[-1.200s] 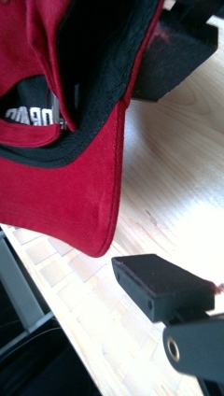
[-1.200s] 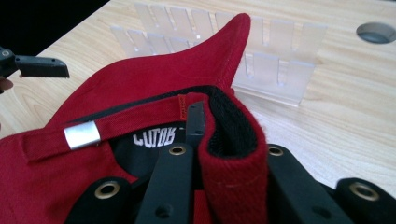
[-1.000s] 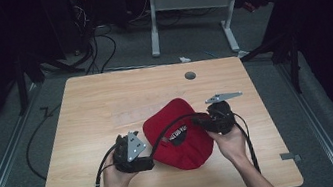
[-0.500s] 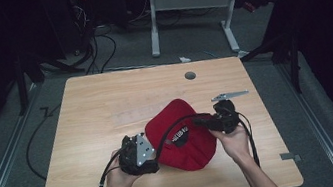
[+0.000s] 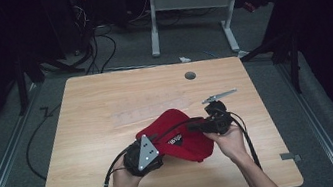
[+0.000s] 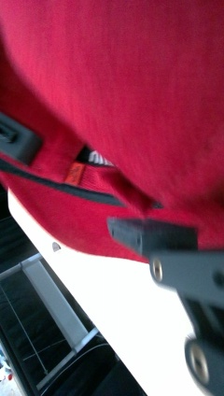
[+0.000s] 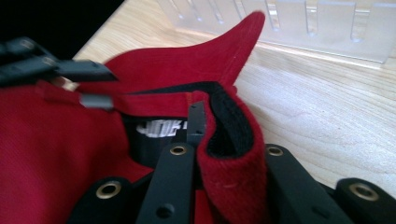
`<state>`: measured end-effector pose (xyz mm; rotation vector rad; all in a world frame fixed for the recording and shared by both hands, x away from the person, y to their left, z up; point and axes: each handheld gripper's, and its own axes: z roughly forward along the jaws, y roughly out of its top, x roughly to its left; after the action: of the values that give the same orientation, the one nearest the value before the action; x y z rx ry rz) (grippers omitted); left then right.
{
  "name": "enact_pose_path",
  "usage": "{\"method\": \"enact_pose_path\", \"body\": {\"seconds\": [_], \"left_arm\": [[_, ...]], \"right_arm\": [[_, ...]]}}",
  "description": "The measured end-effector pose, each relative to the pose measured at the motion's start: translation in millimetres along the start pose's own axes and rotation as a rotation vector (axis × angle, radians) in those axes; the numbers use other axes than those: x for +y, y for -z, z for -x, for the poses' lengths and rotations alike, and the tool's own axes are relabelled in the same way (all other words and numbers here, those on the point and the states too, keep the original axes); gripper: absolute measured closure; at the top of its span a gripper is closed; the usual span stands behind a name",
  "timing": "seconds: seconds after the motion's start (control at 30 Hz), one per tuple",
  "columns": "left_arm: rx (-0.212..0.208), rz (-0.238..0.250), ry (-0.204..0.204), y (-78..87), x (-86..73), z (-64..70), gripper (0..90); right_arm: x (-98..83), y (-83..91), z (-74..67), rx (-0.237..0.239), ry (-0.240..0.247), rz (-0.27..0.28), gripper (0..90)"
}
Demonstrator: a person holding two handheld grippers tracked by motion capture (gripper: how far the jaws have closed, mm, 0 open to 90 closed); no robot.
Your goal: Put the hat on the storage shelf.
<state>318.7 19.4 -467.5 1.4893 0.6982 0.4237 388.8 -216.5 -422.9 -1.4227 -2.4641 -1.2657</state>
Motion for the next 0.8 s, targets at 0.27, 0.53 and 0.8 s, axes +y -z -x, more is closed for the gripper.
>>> {"method": "enact_pose_path", "body": {"seconds": [0.27,0.53,0.8], "left_arm": [[0.004,-0.046,0.097,3.1,6.4,-16.9,76.9],[-0.03,-0.049,0.148,7.4,21.3,-18.7,79.4],[-0.026,-0.023,0.189,14.6,39.3,-24.3,79.9]], "right_arm": [[-8.1,-1.7,1.8,0.038,-0.015,0.009,81.3],[-14.6,0.7,8.2,0.103,-0.036,0.027,78.6],[-12.9,2.9,3.9,0.105,-0.002,0.094,60.2]]}}
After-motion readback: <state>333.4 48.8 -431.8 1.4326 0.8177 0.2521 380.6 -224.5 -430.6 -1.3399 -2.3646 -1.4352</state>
